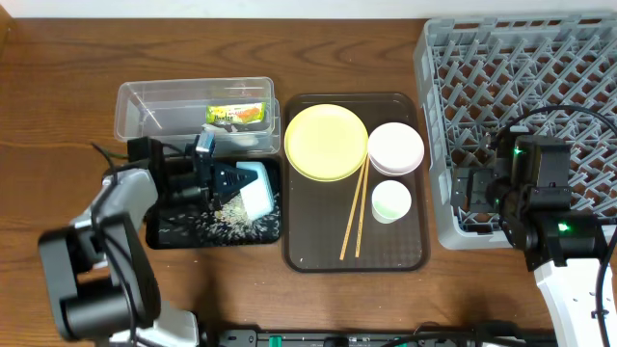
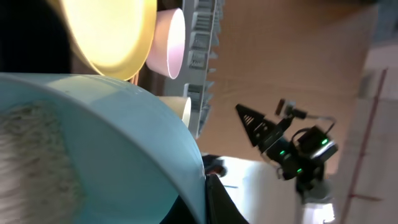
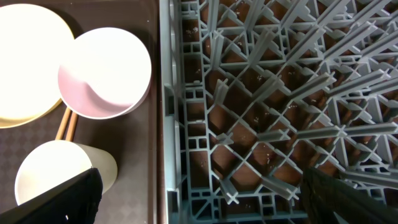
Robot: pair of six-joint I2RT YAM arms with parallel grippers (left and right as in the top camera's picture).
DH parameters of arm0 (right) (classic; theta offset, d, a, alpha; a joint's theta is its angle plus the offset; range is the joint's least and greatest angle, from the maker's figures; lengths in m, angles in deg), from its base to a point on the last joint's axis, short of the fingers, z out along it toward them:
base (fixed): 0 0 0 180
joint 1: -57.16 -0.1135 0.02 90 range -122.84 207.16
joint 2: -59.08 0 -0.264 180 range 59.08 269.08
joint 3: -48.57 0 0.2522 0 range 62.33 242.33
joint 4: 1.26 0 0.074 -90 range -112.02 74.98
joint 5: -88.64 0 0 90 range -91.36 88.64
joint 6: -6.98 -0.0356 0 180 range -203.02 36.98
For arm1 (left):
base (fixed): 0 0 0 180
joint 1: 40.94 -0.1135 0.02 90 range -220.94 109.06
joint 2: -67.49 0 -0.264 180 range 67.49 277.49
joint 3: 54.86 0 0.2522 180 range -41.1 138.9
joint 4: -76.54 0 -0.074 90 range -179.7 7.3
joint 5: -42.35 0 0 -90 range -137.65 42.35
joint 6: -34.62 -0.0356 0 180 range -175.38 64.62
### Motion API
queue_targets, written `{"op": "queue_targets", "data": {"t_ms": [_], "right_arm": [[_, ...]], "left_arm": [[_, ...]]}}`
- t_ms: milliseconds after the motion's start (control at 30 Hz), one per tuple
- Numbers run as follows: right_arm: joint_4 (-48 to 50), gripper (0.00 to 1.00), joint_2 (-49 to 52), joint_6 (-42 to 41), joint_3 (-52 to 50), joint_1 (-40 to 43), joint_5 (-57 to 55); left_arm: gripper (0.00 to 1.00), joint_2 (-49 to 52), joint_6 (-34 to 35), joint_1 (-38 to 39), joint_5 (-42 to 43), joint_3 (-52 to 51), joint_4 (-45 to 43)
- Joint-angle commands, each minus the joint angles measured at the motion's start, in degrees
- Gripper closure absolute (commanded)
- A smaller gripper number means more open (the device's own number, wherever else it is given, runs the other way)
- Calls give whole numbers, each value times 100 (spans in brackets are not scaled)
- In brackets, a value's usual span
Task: Sort waste into correct bins and load items into the dishwasher rack
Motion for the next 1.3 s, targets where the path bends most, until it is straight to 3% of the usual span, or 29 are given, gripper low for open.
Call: {"op": "queue_targets", "data": {"t_ms": [0,367,867,967,1133,1267], "right_arm": [[-11,1,-13,-72,94,-48,28],[-17,1,-13,-72,96,-48,28],[-50,1,-13,-72,96,-48,28],[-63,1,-13,-74,96,-48,28],[-68,1,-13,-72,96,-48,28],[-66,1,-13,-74,96,-48,28]], "left_arm": [[94,212,85,-179,426,-20,20],[94,258,2238,-758,424,-20,15],[94,258,3281,-793,426,-20,17],[94,251,3101,-793,426,-17,-136],[94,74,1187,-782,426,-20,-734],[94,57,1665,-782,424,-20,-721]]}}
